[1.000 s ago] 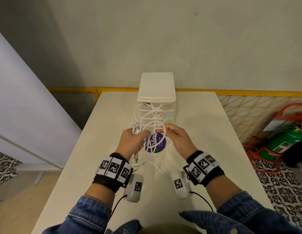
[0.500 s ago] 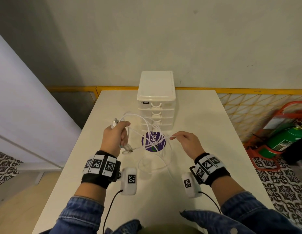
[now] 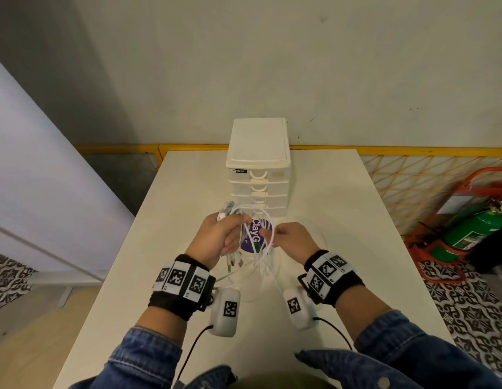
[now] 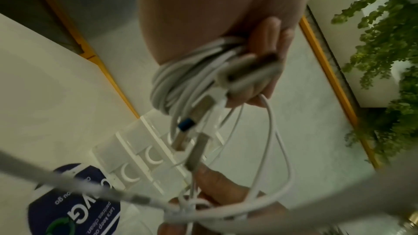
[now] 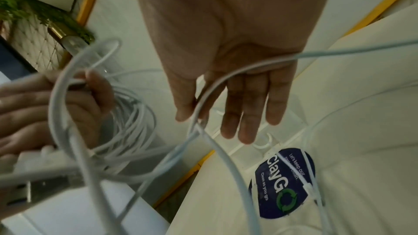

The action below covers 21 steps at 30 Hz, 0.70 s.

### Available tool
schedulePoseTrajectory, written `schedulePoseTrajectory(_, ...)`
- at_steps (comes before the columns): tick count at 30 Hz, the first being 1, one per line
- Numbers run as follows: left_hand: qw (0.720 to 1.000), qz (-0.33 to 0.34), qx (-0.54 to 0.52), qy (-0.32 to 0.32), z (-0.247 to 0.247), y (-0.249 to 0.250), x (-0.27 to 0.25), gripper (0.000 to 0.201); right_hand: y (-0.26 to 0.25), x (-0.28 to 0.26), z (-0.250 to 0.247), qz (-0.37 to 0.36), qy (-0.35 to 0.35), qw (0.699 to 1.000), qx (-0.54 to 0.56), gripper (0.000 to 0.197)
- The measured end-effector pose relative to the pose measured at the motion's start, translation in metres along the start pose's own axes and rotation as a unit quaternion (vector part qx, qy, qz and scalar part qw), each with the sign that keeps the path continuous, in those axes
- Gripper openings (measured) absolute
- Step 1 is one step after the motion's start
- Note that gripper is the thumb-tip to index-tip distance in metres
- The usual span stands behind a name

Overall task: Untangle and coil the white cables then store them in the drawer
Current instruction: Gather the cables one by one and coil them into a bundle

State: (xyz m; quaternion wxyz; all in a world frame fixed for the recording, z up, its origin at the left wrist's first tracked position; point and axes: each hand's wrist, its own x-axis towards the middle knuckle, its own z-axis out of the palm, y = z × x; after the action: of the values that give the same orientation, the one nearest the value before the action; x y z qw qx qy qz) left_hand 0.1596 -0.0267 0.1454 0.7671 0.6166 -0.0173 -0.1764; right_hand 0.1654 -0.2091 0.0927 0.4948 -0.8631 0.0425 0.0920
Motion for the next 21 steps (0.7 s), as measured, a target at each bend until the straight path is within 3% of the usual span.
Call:
schedulePoseTrajectory(3, 0.998, -0.007, 0.060, -0.016, 0.006, -0.005, 0.000, 0.040, 0.003, 0.000, 0.004, 0.020, -0.023, 1.000, 0.005, 0.028)
schedulePoseTrajectory(7, 0.995, 0.008, 0.078, 0.057, -0.002, -0.004, 0.004, 0.049, 0.012, -0.002, -0.002, 0.038, -0.011, 0.999, -0.007, 0.012)
schedulePoseTrajectory(10, 0.987, 0.008, 0.048, 0.155, -0.023, -0.003, 0.007, 0.049, 0.019, -0.002, -0.012, 0.010, 0.042, 0.999, 0.009, 0.010)
schedulePoseTrajectory(14, 0.968, -0.007, 0.000, 0.252, -0.054, -0.003, 0.009, 0.029, 0.018, -0.005, -0.027, 0.007, 0.125, 0.978, 0.169, 0.016)
schedulePoseTrajectory(17, 0.956, -0.018, -0.044, 0.291, -0.072, -0.001, 0.008, 0.020, 0.022, -0.004, -0.037, 0.058, 0.209, 0.942, 0.256, 0.002)
schedulePoseTrajectory(21, 0.942, 0.001, -0.046, 0.333, -0.087, 0.005, 0.003, 0.017, 0.047, 0.001, -0.050, 0.123, 0.289, 0.919, 0.238, 0.010)
